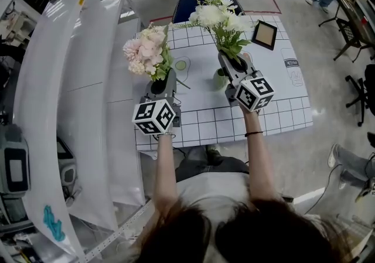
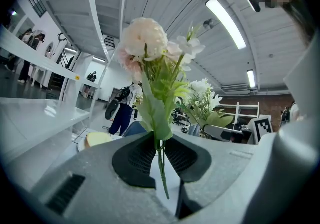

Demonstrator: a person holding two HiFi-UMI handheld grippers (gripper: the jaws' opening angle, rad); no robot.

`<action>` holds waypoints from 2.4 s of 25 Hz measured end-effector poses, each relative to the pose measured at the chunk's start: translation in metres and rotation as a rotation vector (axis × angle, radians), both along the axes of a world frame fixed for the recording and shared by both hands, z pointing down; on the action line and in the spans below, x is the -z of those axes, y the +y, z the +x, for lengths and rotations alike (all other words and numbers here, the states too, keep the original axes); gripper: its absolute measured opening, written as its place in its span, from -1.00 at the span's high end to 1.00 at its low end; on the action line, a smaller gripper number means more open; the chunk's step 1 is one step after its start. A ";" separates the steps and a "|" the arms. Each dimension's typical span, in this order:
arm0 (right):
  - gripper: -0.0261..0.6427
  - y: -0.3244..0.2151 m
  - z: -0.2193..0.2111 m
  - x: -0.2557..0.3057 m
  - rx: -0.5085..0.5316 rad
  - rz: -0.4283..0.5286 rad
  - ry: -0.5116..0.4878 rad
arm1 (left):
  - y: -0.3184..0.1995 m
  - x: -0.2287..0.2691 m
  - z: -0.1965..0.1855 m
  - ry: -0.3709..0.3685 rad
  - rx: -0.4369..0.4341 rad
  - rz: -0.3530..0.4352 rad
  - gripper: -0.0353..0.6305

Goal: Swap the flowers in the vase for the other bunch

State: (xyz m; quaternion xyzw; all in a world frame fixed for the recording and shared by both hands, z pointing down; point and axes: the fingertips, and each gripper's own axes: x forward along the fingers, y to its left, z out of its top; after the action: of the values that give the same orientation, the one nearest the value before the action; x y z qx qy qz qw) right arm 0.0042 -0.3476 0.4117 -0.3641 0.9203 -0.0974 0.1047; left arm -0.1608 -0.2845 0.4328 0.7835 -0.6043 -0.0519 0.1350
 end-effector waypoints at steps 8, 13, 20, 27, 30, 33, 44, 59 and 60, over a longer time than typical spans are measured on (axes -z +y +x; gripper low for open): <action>0.76 0.005 0.002 -0.008 0.004 -0.009 0.018 | -0.002 -0.001 0.003 0.004 -0.004 0.000 0.71; 0.76 0.013 0.003 -0.016 0.010 -0.010 0.043 | -0.001 0.000 0.002 0.005 -0.004 0.006 0.71; 0.76 0.022 0.003 -0.026 0.012 -0.017 0.085 | 0.002 0.003 -0.002 0.018 0.007 0.012 0.71; 0.76 0.026 0.004 -0.035 0.010 -0.034 0.117 | 0.004 0.002 -0.004 0.024 0.014 0.012 0.71; 0.76 0.028 0.005 -0.039 0.009 -0.038 0.136 | 0.006 0.001 -0.003 0.026 0.014 0.011 0.71; 0.76 0.030 0.005 -0.042 0.013 -0.048 0.149 | 0.007 0.000 -0.002 0.025 0.015 0.009 0.71; 0.76 0.039 0.006 -0.051 0.016 -0.073 0.219 | 0.015 -0.003 -0.006 0.034 0.035 0.004 0.71; 0.76 0.041 -0.001 -0.056 -0.003 -0.053 0.297 | 0.025 -0.009 -0.006 0.053 0.042 -0.006 0.71; 0.76 0.041 -0.001 -0.057 -0.006 -0.055 0.296 | 0.025 -0.010 -0.007 0.054 0.044 -0.006 0.71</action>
State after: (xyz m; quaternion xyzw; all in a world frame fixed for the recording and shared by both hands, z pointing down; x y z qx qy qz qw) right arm 0.0030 -0.3067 0.4683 -0.3799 0.9216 -0.0675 -0.0419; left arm -0.1678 -0.2591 0.4424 0.7680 -0.6177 -0.0739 0.1524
